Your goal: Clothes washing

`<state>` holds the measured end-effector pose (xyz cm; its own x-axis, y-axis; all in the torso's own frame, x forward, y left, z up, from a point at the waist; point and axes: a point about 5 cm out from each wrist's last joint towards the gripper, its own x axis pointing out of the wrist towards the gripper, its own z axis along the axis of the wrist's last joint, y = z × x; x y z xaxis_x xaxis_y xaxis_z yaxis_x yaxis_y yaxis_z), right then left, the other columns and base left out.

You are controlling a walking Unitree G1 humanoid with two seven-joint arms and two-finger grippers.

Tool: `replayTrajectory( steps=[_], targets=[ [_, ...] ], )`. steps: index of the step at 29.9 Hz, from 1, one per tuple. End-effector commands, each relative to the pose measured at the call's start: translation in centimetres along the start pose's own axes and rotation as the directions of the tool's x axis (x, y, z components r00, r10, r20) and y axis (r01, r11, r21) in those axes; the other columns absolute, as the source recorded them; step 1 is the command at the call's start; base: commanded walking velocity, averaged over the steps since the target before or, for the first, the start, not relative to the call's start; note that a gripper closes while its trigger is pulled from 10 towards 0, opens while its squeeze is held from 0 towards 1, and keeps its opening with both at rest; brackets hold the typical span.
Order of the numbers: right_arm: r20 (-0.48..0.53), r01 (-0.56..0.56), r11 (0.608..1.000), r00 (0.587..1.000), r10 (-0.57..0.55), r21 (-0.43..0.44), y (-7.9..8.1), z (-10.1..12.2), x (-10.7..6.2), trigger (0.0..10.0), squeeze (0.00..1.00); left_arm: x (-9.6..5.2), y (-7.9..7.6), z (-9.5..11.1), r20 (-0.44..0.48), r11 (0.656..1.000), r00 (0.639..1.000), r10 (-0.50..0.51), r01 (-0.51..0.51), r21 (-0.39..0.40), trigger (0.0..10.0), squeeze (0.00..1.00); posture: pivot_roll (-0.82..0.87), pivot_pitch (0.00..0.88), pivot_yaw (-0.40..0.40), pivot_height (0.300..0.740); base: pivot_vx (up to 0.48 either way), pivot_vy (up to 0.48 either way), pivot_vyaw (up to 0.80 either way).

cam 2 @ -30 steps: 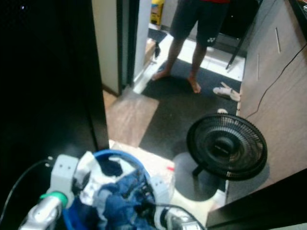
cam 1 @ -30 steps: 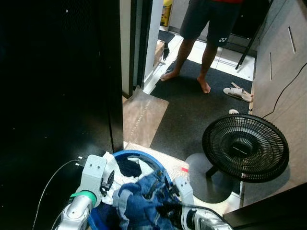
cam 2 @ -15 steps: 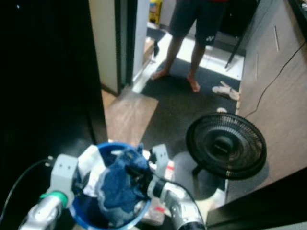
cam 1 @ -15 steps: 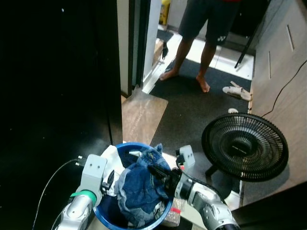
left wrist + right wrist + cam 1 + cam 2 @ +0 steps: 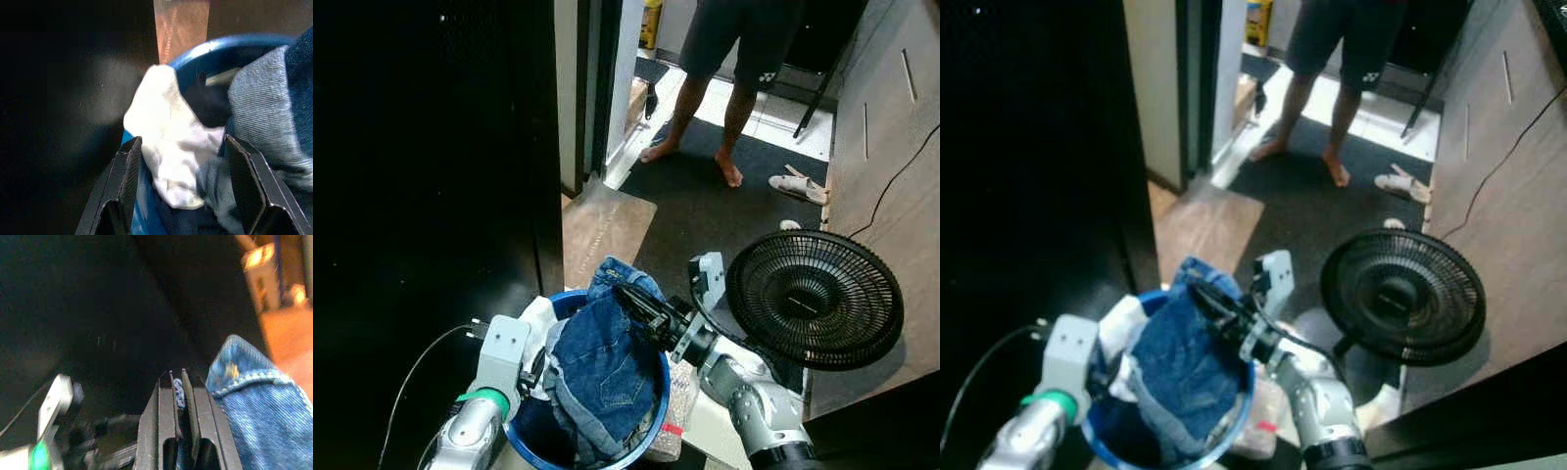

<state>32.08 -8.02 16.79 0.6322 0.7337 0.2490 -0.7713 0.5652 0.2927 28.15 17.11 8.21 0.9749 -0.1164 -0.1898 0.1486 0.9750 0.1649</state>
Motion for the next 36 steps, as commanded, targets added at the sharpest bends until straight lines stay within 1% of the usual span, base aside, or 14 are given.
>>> replayTrajectory(
  steps=[1,2,3,7,9,13,14,15,20,21,22,25,27,36],
  targets=[
    [0.209,-0.073,0.990,0.973,0.098,-0.124,2.1,6.2,1.8,0.0,0.00,0.1,-0.7,3.2,0.118,0.999,0.992,-0.034,0.034,0.006,10.0,0.00,0.12,0.188,-0.034,0.740,0.000,0.000,0.00],
    [0.209,-0.073,0.990,0.973,0.098,-0.124,2.1,6.2,1.8,0.0,0.00,0.1,-0.7,3.2,0.118,0.999,0.992,-0.034,0.034,0.006,10.0,0.00,0.12,0.188,-0.034,0.740,0.000,0.000,0.00],
    [0.310,-0.038,0.980,0.945,0.099,-0.194,3.0,9.4,2.4,0.0,0.00,0.0,-1.1,6.0,0.211,0.998,0.976,-0.061,0.060,0.014,10.0,0.00,0.12,0.184,-0.033,0.740,0.000,0.000,0.00],
    [0.421,0.091,0.958,0.907,0.034,-0.273,3.1,12.5,2.7,0.0,0.00,-0.2,-1.5,8.0,0.272,0.997,0.959,-0.077,0.077,0.009,10.0,0.00,0.12,0.177,-0.031,0.740,0.000,0.000,0.00],
    [0.538,0.214,0.917,0.843,0.000,-0.335,3.5,15.6,2.4,0.0,0.00,-0.3,-1.7,9.2,0.310,0.996,0.947,-0.085,0.088,0.003,10.0,0.00,0.12,0.163,-0.022,0.740,0.000,0.000,0.00],
    [0.651,0.337,0.866,0.759,-0.016,-0.371,4.1,18.8,1.7,0.0,0.00,-0.5,-2.0,10.4,0.345,0.994,0.933,-0.100,0.107,-0.001,10.0,0.00,0.12,0.157,-0.019,0.740,0.000,0.000,0.00],
    [0.665,0.367,0.846,0.746,-0.021,-0.386,4.2,19.4,1.4,4.3,0.00,-0.7,-2.1,11.0,0.361,0.993,0.926,-0.108,0.118,-0.004,10.0,0.00,0.12,0.151,-0.018,0.740,0.000,0.000,0.00],
    [0.667,0.389,0.827,0.745,-0.023,-0.406,4.2,19.7,1.3,10.0,0.00,-0.9,-2.2,11.5,0.377,0.992,0.919,-0.117,0.129,-0.006,10.0,0.00,0.12,0.150,-0.018,0.740,0.000,0.000,0.00],
    [0.631,0.427,0.790,0.773,-0.068,-0.439,3.5,18.8,0.9,10.0,0.00,-1.7,-2.4,13.4,0.420,0.988,0.897,-0.142,0.156,0.000,10.0,0.00,0.12,0.140,-0.019,0.740,0.000,0.000,0.00],
    [0.594,0.484,0.727,0.794,-0.131,-0.486,2.5,17.2,0.4,10.0,0.00,-2.2,-2.3,14.4,0.445,0.987,0.883,-0.149,0.158,0.018,10.0,0.00,0.12,0.125,-0.025,0.740,0.000,0.000,0.00],
    [0.587,0.497,0.710,0.796,-0.145,-0.499,2.2,16.9,0.3,10.0,0.00,-2.3,-2.3,14.6,0.449,0.987,0.881,-0.151,0.158,0.022,10.0,0.00,0.12,0.125,-0.025,0.740,0.000,0.000,0.00],
    [0.586,0.507,0.699,0.795,-0.154,-0.504,2.1,16.7,0.3,10.0,0.00,-2.3,-2.3,14.7,0.450,0.987,0.880,-0.151,0.158,0.023,10.0,0.00,0.12,0.125,-0.025,0.740,0.000,0.000,0.00],
    [0.513,0.534,0.668,0.819,-0.257,-0.518,0.4,13.3,-0.9,10.0,0.00,-2.8,-2.5,14.1,0.441,0.984,0.879,-0.181,0.164,0.076,10.0,0.00,0.12,0.102,-0.031,0.740,0.000,0.000,0.00],
    [0.457,0.563,0.678,0.815,-0.357,-0.474,0.4,9.8,-2.5,10.0,0.00,-3.2,-2.0,14.2,0.439,0.988,0.886,-0.147,0.149,0.030,10.0,0.00,0.10,0.011,-0.032,0.740,0.000,0.000,0.00]
  ],
)
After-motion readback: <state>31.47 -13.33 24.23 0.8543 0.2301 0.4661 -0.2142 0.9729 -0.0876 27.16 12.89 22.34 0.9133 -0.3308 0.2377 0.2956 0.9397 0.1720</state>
